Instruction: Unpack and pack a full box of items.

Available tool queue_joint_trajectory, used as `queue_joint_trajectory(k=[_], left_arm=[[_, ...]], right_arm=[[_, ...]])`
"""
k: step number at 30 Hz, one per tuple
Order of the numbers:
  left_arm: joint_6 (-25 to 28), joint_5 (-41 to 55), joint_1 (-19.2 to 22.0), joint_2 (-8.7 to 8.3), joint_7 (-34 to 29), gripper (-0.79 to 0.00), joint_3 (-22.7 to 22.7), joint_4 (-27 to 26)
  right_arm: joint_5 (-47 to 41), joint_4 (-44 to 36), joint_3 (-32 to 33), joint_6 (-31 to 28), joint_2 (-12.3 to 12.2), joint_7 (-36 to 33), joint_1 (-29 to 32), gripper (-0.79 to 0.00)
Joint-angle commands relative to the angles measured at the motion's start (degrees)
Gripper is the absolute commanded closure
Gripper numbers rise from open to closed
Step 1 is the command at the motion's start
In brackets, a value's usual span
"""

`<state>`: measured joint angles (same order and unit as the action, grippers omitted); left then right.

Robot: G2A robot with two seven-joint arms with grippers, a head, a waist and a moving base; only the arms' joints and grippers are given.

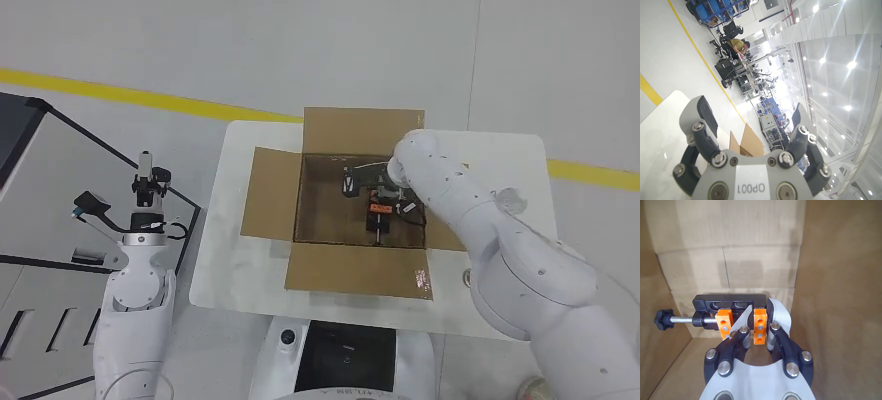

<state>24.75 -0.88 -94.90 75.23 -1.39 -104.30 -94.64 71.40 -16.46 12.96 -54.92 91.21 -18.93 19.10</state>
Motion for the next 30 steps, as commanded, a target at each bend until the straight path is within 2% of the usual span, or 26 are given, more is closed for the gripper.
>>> queue_joint_trajectory(k=[1,9,16,20,24,27,30], left_arm=[[0.0,0.0,0.0,0.0,0.0,-0.785,0.0,0.0],[0.0,0.0,0.0,0.0,0.0,-0.785,0.0,0.0],[0.0,0.0,0.0,0.0,0.0,-0.785,0.0,0.0],[0.0,0.0,0.0,0.0,0.0,-0.785,0.0,0.0],[0.0,0.0,0.0,0.0,0.0,-0.785,0.0,0.0],[0.0,0.0,0.0,0.0,0.0,-0.785,0.0,0.0],[0.0,0.0,0.0,0.0,0.0,-0.785,0.0,0.0]], right_arm=[[-0.7,0.2,0.6,-1.9,-0.3,3.0,-0.8,0.0],[-3.2,-3.0,2.3,-3.1,-3.3,15.9,-2.8,0.0],[-5.6,-10.9,2.9,-3.1,-9.6,28.5,-0.9,0.0],[-5.6,-18.6,4.6,-3.1,-15.1,33.2,0.1,0.0],[-6.5,-29.5,8.3,-3.1,-22.2,35.6,3.4,0.0],[-7.8,-39.1,13.6,-3.1,-28.0,34.3,7.4,0.0],[-9.8,-48.8,22.4,-2.8,-34.2,31.3,12.9,0.0]])
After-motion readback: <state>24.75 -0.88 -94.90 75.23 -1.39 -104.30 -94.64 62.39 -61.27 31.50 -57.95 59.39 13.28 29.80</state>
